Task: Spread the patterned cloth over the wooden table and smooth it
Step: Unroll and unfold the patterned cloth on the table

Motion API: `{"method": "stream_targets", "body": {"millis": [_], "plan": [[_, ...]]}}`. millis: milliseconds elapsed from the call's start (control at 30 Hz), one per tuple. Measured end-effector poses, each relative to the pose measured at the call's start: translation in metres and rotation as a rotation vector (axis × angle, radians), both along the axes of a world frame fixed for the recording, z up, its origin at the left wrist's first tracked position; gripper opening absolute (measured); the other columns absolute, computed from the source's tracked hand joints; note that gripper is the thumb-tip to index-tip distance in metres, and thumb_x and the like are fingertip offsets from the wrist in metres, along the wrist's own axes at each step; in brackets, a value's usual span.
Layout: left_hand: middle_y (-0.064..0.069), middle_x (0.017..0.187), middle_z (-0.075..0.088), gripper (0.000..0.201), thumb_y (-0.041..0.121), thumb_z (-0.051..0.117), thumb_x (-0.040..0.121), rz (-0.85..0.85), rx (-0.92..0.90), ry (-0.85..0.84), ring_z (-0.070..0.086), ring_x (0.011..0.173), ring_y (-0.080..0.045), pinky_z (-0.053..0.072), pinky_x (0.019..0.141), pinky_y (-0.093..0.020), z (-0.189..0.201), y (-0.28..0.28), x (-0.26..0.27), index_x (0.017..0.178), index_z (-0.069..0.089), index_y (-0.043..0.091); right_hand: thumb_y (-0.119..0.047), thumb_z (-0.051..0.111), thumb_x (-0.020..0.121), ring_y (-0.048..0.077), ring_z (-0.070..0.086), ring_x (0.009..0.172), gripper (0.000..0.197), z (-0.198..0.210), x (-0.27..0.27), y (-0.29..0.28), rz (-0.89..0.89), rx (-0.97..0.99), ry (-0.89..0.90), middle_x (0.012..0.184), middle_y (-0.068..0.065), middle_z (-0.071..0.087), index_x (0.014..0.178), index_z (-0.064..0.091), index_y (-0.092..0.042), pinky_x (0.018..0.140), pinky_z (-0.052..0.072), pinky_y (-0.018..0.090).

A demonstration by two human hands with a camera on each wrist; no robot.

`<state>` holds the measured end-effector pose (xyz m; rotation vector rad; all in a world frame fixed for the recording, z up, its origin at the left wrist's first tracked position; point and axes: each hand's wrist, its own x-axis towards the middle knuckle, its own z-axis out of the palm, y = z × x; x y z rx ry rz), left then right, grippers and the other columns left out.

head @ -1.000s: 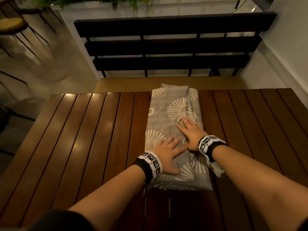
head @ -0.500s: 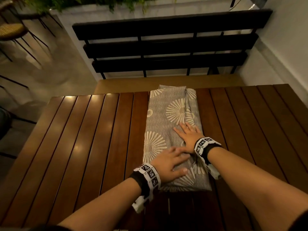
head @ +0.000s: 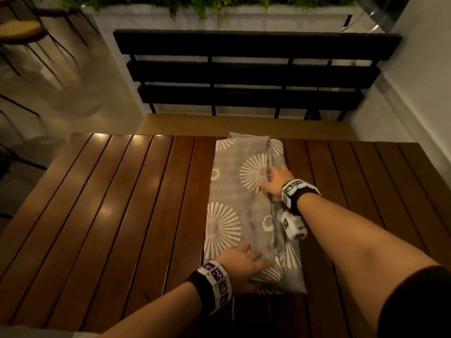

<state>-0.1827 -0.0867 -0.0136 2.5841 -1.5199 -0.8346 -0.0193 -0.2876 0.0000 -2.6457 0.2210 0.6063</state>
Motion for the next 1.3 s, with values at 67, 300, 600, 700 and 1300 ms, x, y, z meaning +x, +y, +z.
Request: {"method": "stream_targets", "body": {"millis": [67,300,600,700,1300], "plan": [[-0.016,0.127,0.053,0.075,0.027,0.055,0.09,-0.02,-0.012,0.034,0.057,0.102,-0.04,0.052,0.079,-0.047,0.005,-0.01,0.001,0.147,0.007,0.032,-0.043,0.07,0.08,0.035,0.048,0.127,0.083,-0.002,0.018,0.004,-0.199,0.167,0.056,0.146,0.014,0.041,0.146,0.029,-0.014,0.104,0.044,0.043],[-0.01,0.112,0.058,0.079,0.01,0.05,0.09,0.304,-0.163,0.094,0.057,0.07,-0.028,0.046,0.061,-0.032,0.023,-0.018,0.001,0.145,0.009,0.049,-0.04,0.084,0.057,0.035,0.052,0.124,0.11,-0.022,0.058,0.034,-0.408,0.299,0.141,0.141,0.016,0.047,0.144,0.03,-0.003,0.098,0.048,0.042],[0.01,0.09,0.069,0.027,0.014,0.064,0.076,1.493,-0.746,0.342,0.064,0.087,-0.005,0.051,0.087,-0.025,0.01,0.048,0.005,0.095,0.066,0.032,-0.02,0.06,0.086,0.021,0.051,0.076,0.046,0.003,0.074,0.04,-0.291,0.302,0.092,0.123,0.018,0.06,0.125,0.054,0.003,0.068,0.044,0.031],[0.006,0.091,0.075,0.032,0.009,0.059,0.075,1.568,-0.798,0.356,0.069,0.092,-0.012,0.054,0.088,-0.033,0.004,0.078,0.008,0.086,0.072,0.035,-0.014,0.053,0.09,0.019,0.046,0.07,0.049,0.016,0.082,0.058,-0.204,0.282,0.017,0.134,0.022,0.052,0.136,0.044,0.002,0.056,0.037,0.024],[0.004,0.074,0.061,0.013,0.017,0.062,0.078,1.602,-0.479,0.379,0.06,0.063,-0.014,0.047,0.05,-0.021,-0.005,0.265,0.003,0.079,0.053,0.027,-0.013,0.031,0.1,0.04,0.053,0.121,0.047,0.033,0.101,0.313,-0.321,0.744,0.254,0.144,0.016,0.04,0.147,0.025,-0.017,0.091,0.051,0.052]]}}
